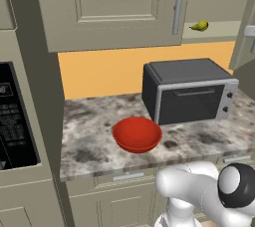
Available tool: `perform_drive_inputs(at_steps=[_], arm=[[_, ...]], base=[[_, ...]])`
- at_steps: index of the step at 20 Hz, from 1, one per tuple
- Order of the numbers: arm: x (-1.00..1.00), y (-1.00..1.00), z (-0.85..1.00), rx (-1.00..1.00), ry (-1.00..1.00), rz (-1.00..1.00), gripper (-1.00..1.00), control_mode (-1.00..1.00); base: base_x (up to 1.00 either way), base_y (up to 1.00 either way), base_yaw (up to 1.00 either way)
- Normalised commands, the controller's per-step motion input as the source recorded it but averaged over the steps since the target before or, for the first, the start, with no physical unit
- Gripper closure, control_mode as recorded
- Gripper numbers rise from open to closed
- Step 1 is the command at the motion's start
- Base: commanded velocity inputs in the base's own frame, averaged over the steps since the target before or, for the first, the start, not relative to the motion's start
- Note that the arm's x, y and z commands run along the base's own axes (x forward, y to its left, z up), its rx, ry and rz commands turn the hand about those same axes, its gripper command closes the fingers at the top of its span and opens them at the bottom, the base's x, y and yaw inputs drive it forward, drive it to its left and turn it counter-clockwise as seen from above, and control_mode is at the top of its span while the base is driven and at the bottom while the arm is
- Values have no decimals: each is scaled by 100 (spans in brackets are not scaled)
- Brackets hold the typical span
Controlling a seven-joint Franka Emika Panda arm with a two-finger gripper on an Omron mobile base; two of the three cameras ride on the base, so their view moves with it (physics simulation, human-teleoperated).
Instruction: Open the cabinet. Pick the apple and pear from the cabinet and place them into the bowl. Then close the cabinet.
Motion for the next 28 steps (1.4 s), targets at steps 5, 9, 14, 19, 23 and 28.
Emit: perform_drive_inputs(at_steps=[5, 9, 14, 19, 23, 28], arm=[[-21, -12, 0, 0, 0, 0, 100, -100], [-3, -17, 0, 0, 0, 1, 100, -100], [-2, -12, 0, 0, 0, 1, 100, -100], [-28, 0, 0, 0, -5, 1, 100, -100], [-60, 0, 0, 0, -12, 1, 100, -100], [-54, 0, 0, 0, -10, 0, 100, -100]], base=[[0, 0, 0], [0, 0, 0], [0, 0, 0], [0, 0, 0], [0, 0, 0], [0, 0, 0]])
